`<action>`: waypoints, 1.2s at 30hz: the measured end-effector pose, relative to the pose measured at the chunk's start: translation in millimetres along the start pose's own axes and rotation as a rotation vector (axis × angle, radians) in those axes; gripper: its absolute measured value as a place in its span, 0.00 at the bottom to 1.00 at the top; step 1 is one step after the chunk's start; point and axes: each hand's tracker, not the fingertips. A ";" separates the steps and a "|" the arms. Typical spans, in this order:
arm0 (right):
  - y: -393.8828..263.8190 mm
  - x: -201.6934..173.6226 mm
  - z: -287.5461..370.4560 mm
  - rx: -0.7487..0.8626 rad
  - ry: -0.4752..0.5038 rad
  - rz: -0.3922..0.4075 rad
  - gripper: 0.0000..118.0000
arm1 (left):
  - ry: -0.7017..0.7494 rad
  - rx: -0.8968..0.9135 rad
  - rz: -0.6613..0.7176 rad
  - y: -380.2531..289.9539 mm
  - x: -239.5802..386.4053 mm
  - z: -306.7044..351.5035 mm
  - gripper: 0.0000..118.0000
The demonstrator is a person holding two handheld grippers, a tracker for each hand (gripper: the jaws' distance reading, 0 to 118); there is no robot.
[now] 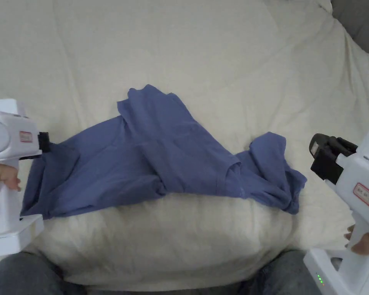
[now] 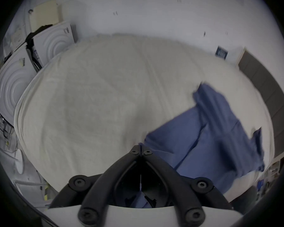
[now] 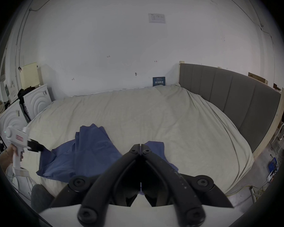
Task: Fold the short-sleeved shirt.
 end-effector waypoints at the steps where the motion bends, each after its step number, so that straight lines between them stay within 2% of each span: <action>1: 4.0 3.4 -2.4 -0.003 -0.007 -0.005 0.04 | -0.007 0.032 0.030 1.9 -5.1 10.4 0.00; 2: 9.2 8.2 -7.8 -0.022 -0.019 -0.005 0.16 | -0.012 0.067 0.066 4.2 -11.3 21.9 0.00; 3: 14.7 13.4 -15.0 -0.048 -0.024 -0.007 0.32 | -0.010 0.095 0.105 5.4 -18.2 32.1 0.00; 4: 21.2 17.3 -23.0 -0.090 -0.021 -0.004 0.56 | -0.005 0.109 0.135 5.4 -25.1 40.0 0.00; 5: 26.5 20.6 -31.8 -0.129 -0.008 -0.002 0.84 | -0.001 0.119 0.154 4.2 -30.9 43.6 0.00; 6: 31.6 24.1 -44.6 -0.166 0.011 -0.005 1.00 | 0.010 0.121 0.164 2.2 -36.6 47.4 0.00; 9: 43.6 27.7 -79.6 -0.247 0.010 0.022 1.00 | 0.047 0.127 0.196 -6.6 -50.1 52.2 0.00; 15: 25.8 36.3 -141.8 -0.530 -0.126 -0.009 1.00 | 0.105 0.082 0.230 -29.7 -66.4 49.9 0.00; 20: -8.2 52.2 -161.9 -0.631 -0.234 -0.045 0.99 | 0.110 0.038 0.246 -45.5 -64.1 45.6 0.00; 22: -18.2 55.7 -166.8 -0.657 -0.255 -0.072 0.87 | 0.114 0.027 0.243 -49.4 -64.0 42.4 0.00; 25: -33.8 58.8 -175.8 -0.680 -0.257 -0.086 0.61 | 0.111 0.018 0.235 -51.2 -58.0 42.4 0.00; 26: -38.1 58.2 -178.5 -0.690 -0.256 -0.091 0.44 | 0.110 0.016 0.231 -51.4 -56.0 42.6 0.00; 27: -41.7 57.4 -180.3 -0.703 -0.242 -0.104 0.31 | 0.109 0.015 0.228 -51.5 -54.5 42.5 0.00; 29: -47.1 57.8 -181.2 -0.709 -0.205 -0.137 0.14 | 0.103 0.015 0.226 -50.5 -52.8 43.8 0.00; 30: -44.3 56.7 -179.8 -0.700 -0.214 -0.127 0.06 | 0.102 0.015 0.226 -49.6 -52.0 44.3 0.00; 32: -37.1 58.8 -176.8 -0.698 -0.200 -0.118 0.06 | 0.104 0.021 0.232 -47.1 -51.2 45.0 0.00; 36: 3.9 74.4 -141.8 -0.611 -0.110 -0.172 0.05 | 0.044 0.101 0.328 -29.3 -56.9 59.9 0.00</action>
